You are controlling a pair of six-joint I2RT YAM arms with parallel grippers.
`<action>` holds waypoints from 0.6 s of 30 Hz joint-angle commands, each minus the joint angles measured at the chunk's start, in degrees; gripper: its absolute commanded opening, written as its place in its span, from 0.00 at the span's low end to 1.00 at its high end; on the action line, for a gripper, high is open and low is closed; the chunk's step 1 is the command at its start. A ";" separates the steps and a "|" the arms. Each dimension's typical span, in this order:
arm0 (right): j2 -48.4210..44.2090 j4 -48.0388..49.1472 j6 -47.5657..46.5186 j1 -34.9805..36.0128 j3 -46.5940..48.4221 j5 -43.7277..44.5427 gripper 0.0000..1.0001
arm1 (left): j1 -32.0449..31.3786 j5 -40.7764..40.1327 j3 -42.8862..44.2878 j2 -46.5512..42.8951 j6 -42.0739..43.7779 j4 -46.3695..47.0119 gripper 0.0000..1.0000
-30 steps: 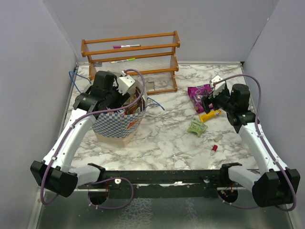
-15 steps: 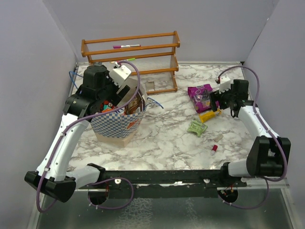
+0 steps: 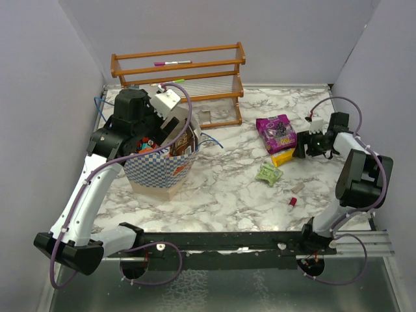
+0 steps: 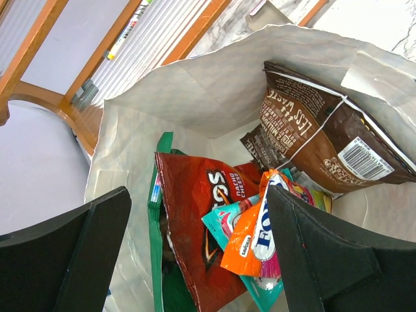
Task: Place the snacks into the paper bag
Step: Pick up the snack from the center of the board.
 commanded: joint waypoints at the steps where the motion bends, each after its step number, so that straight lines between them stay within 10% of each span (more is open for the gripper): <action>1: 4.54 -3.51 -0.03 -0.27 3.90 -8.86 0.68 | 0.24 1.94 1.53 0.26 -0.99 0.51 0.89; 18: 3.41 -10.11 -4.01 -1.17 6.39 -16.23 0.11 | 0.15 9.35 4.54 1.28 -0.46 4.82 0.97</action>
